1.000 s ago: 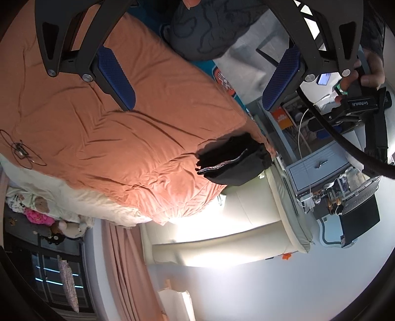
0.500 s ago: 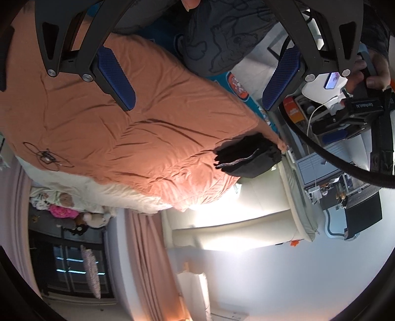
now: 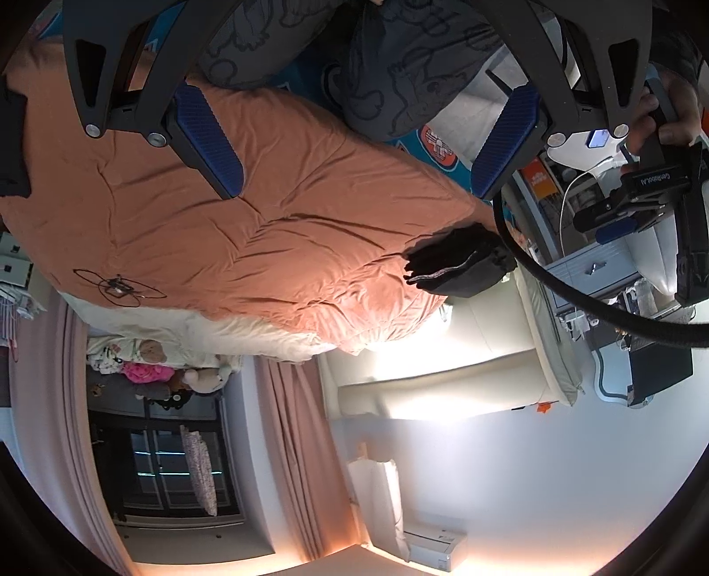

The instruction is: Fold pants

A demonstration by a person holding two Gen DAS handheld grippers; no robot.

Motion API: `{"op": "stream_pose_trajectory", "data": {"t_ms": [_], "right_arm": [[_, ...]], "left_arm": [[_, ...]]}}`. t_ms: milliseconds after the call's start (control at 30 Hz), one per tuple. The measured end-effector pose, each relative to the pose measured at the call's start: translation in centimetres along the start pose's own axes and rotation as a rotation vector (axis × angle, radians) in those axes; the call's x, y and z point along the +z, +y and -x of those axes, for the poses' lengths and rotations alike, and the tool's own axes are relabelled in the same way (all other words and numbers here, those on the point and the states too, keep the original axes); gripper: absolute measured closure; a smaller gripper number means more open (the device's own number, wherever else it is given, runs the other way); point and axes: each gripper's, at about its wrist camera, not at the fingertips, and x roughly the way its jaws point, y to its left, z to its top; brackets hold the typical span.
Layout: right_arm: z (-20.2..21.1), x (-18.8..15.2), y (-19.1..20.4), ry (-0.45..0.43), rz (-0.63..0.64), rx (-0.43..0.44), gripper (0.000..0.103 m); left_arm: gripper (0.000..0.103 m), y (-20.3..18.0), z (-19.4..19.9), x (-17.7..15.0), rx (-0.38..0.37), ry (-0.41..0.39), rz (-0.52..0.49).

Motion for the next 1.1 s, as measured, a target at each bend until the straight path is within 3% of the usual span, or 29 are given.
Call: {"op": "stream_pose_trajectory", "data": {"t_ms": [300, 1100], "right_arm": [[0.4, -2.0, 0.1, -0.007, -0.009, -0.015, 0.000], [-0.5, -2.2, 1.2, 0.001, 0.008, -0.029, 0.000]], "left_arm": [[0.000, 0.0, -0.2, -1.5, 0.005, 0.004, 0.002], [0.000, 0.4, -0.1, -2.1, 0.038, -0.012, 0.004]]}}
